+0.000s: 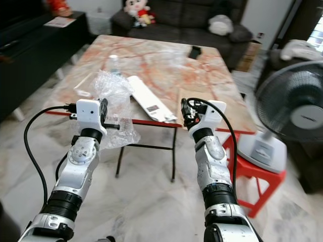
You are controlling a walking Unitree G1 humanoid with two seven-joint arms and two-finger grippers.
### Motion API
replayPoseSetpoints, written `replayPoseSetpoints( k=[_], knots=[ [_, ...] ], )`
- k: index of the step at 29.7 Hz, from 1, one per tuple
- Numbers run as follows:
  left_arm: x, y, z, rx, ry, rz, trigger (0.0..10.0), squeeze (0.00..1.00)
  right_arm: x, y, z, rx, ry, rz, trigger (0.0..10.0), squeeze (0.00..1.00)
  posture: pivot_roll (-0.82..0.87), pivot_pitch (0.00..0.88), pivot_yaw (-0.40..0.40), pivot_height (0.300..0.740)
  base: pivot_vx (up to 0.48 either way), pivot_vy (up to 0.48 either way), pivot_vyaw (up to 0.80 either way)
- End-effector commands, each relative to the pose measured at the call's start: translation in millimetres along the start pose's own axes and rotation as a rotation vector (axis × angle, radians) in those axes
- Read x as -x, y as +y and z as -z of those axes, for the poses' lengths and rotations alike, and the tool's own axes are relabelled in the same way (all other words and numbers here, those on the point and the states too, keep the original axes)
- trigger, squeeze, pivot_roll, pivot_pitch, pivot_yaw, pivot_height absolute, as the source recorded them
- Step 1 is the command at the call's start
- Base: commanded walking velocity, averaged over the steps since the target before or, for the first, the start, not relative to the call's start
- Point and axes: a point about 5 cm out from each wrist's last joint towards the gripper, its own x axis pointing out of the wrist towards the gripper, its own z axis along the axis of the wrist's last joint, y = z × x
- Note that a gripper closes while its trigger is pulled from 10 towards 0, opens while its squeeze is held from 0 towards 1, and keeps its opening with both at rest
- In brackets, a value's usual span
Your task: Picking trash to rubbish bin
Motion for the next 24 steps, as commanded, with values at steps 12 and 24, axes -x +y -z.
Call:
replayPoseSetpoints(
  k=[12,24],
  knots=[
    [0.9,-5.7,1,0.002,0.027,0.014,10.0,0.0,2.9,-5.8,3,0.009,0.029,0.013,10.0,0.0,-0.01,0.05,-0.088,0.74,0.0,0.0,0.8],
    [6.7,-3.4,23,0.012,0.108,0.026,10.0,0.0,4.9,-7.9,12,0.015,0.079,0.006,10.0,0.0,-0.01,0.061,-0.095,0.74,0.0,0.0,0.8]
  ],
)
